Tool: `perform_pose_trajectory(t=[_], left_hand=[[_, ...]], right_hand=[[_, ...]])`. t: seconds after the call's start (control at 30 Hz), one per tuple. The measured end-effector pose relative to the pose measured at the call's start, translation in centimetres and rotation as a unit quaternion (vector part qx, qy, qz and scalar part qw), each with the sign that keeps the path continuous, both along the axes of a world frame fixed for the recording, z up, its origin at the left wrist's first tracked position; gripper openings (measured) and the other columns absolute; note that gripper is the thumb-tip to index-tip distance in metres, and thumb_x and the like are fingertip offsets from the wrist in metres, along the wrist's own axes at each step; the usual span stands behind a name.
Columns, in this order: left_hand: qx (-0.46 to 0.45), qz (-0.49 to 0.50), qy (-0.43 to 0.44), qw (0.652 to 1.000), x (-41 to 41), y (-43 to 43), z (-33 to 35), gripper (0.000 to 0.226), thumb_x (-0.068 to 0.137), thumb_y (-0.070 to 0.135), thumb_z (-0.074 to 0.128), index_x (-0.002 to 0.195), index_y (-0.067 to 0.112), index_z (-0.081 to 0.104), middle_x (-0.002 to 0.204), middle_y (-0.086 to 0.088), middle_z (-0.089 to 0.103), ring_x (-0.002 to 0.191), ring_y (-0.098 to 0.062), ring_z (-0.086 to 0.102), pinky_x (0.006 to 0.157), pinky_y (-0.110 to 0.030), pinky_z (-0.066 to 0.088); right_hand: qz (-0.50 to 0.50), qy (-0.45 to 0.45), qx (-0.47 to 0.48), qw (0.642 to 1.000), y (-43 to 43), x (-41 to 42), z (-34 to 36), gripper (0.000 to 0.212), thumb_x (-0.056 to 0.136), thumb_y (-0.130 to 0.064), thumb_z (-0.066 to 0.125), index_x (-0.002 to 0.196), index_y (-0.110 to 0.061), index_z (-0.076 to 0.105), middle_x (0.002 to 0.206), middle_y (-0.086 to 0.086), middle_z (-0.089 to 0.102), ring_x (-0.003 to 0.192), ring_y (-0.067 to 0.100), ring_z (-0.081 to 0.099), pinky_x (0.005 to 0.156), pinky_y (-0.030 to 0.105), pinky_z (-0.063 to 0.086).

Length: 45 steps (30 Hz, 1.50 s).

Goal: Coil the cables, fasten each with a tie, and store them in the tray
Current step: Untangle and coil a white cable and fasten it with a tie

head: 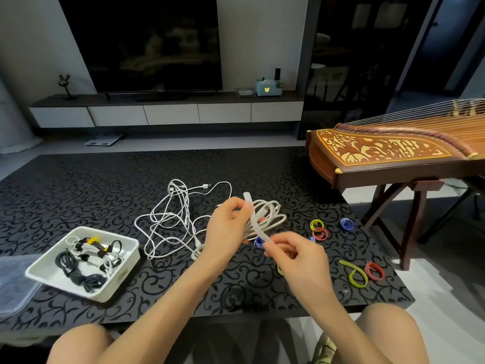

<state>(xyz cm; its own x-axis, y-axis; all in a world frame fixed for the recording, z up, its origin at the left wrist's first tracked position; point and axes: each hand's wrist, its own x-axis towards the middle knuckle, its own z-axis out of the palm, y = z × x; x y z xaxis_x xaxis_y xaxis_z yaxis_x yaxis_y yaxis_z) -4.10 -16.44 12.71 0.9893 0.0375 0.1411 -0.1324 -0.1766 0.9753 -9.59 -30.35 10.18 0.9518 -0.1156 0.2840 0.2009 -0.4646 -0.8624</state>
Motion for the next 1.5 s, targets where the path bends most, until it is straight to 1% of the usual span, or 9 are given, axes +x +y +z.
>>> perform_pose_trajectory(t=[0.2,0.3,0.43,0.53,0.6,0.67,0.9,1.13,1.5], left_hand=[[-0.061,-0.065,0.013,0.996,-0.6,0.2,0.6,0.022,0.092,0.02,0.057,0.075,0.012,0.067,0.071,-0.007,0.065,0.069,-0.018,0.058,0.063,-0.036,0.048],[-0.06,-0.088,-0.003,0.994,-0.9,0.0,0.6,0.023,0.083,0.023,0.06,0.067,0.008,0.062,0.066,-0.004,0.056,0.066,-0.016,0.05,0.066,-0.036,0.043],[0.001,-0.118,-0.059,0.991,-1.5,-0.1,0.4,0.025,0.075,0.039,0.059,0.061,0.017,0.06,0.057,0.002,0.049,0.06,-0.01,0.043,0.061,-0.019,0.038],[0.024,-0.137,-0.069,0.988,-2.0,-0.3,0.2,0.023,0.076,0.039,0.058,0.064,0.02,0.061,0.053,0.002,0.052,0.057,-0.012,0.045,0.06,-0.025,0.038],[0.07,-0.143,-0.09,0.983,-2.2,-0.5,0.2,0.02,0.081,0.033,0.059,0.063,0.023,0.061,0.056,0.006,0.057,0.057,-0.009,0.049,0.059,-0.024,0.039],[0.138,-0.135,-0.131,0.972,-2.4,-0.7,0.3,0.021,0.083,0.03,0.059,0.064,0.023,0.062,0.059,0.01,0.061,0.058,-0.004,0.055,0.059,-0.022,0.042],[0.058,-0.159,-0.075,0.983,-2.4,-1.3,0.4,0.018,0.083,0.027,0.057,0.069,0.024,0.067,0.066,0.005,0.062,0.066,-0.007,0.054,0.066,-0.025,0.042],[-0.037,-0.153,-0.05,0.986,-2.7,-1.3,-0.2,0.016,0.091,0.019,0.06,0.081,0.017,0.073,0.093,0.004,0.065,0.086,-0.012,0.059,0.074,-0.023,0.047],[0.089,-0.112,-0.067,0.988,-2.8,-1.7,0.1,0.021,0.086,0.03,0.055,0.07,0.024,0.067,0.07,0.007,0.061,0.079,-0.022,0.051,0.08,-0.045,0.043]], right_hand=[[-0.025,0.033,-0.151,0.988,-1.7,1.2,0.5,0.011,0.078,-0.047,0.069,0.077,-0.036,0.072,0.074,-0.011,0.057,0.075,0.004,0.05,0.065,0.026,0.04],[0.069,0.11,-0.016,0.991,-2.3,1.5,1.4,0.009,0.083,-0.028,0.071,0.075,-0.027,0.074,0.052,-0.007,0.061,0.049,0.002,0.051,0.054,0.019,0.041],[0.159,0.194,0.149,0.956,-2.9,2.1,2.8,0.017,0.085,0.001,0.063,0.081,-0.009,0.077,0.076,0.01,0.074,0.067,0.017,0.069,0.06,0.023,0.055],[0.196,0.272,0.259,0.906,-3.7,2.7,4.2,0.025,0.076,0.006,0.053,0.091,0.005,0.073,0.09,0.023,0.072,0.082,0.027,0.071,0.067,0.029,0.056],[0.17,0.335,0.368,0.851,-3.9,3.1,4.8,0.027,0.072,0.001,0.049,0.082,0.009,0.073,0.081,0.024,0.069,0.077,0.031,0.07,0.073,0.039,0.058],[0.132,0.357,0.353,0.855,-3.5,3.3,5.1,0.021,0.079,0.001,0.053,0.071,0.004,0.072,0.072,0.017,0.063,0.068,0.025,0.066,0.071,0.038,0.056],[-0.058,0.104,0.101,0.988,-1.3,1.9,4.8,0.023,0.078,0.001,0.06,0.058,-0.01,0.066,0.061,0.012,0.065,0.059,0.017,0.059,0.057,0.033,0.049],[-0.128,-0.041,0.036,0.99,0.1,0.7,3.5,0.017,0.088,-0.012,0.061,0.074,-0.02,0.062,0.067,-0.005,0.066,0.065,0.008,0.061,0.061,0.017,0.043],[-0.142,-0.103,0.028,0.984,0.4,0.8,2.0,0.016,0.095,-0.011,0.052,0.09,-0.009,0.067,0.074,-0.001,0.066,0.066,0.012,0.058,0.063,0.03,0.045]])
